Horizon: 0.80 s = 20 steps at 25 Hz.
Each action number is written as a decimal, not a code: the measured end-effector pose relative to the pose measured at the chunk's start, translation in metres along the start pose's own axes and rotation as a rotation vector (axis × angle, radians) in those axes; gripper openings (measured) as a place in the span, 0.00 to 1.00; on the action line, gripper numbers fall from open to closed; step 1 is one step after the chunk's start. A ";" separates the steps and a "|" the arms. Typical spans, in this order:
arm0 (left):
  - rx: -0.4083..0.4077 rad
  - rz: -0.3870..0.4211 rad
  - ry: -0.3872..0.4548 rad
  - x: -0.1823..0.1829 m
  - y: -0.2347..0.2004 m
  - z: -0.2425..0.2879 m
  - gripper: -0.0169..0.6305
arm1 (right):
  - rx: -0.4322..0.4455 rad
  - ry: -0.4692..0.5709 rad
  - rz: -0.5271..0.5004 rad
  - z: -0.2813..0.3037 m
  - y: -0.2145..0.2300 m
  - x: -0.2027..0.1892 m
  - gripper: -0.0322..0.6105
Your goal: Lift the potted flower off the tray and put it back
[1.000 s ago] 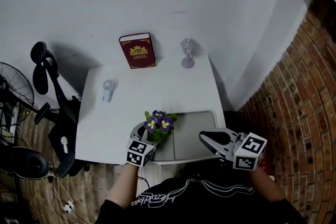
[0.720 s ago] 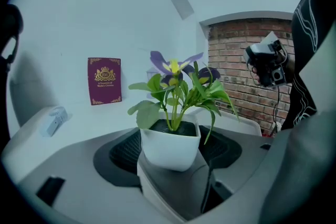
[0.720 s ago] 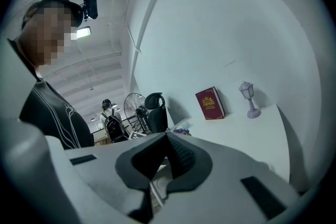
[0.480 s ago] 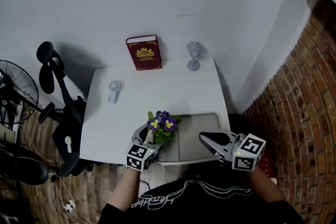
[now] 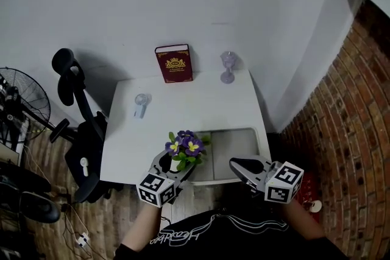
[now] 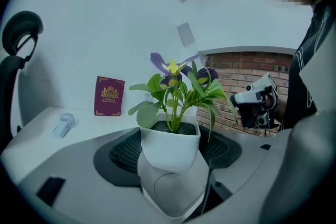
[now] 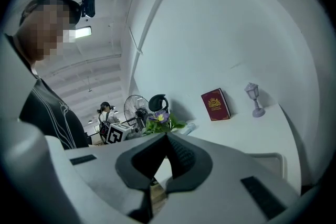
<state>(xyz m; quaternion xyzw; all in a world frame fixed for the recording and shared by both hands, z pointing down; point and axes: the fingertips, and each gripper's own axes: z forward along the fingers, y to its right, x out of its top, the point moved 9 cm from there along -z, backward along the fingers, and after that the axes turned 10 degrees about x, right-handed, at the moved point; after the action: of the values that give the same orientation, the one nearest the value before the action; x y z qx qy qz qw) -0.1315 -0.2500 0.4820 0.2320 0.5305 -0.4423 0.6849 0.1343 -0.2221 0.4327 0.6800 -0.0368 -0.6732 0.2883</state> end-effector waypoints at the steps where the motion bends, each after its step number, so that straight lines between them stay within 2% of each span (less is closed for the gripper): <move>1: -0.001 -0.001 0.010 0.005 0.003 -0.009 0.57 | -0.001 -0.001 0.002 0.000 -0.006 -0.002 0.05; 9: -0.011 -0.009 0.081 0.029 0.028 -0.081 0.57 | -0.003 -0.013 0.035 -0.003 -0.046 -0.028 0.05; 20: -0.069 -0.045 0.102 0.020 0.067 -0.132 0.57 | 0.011 -0.003 0.083 -0.010 -0.087 -0.056 0.05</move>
<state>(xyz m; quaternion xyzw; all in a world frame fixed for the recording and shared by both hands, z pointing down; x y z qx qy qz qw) -0.1427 -0.1198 0.4095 0.2185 0.5848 -0.4266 0.6544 0.1087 -0.1218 0.4439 0.6786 -0.0693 -0.6613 0.3122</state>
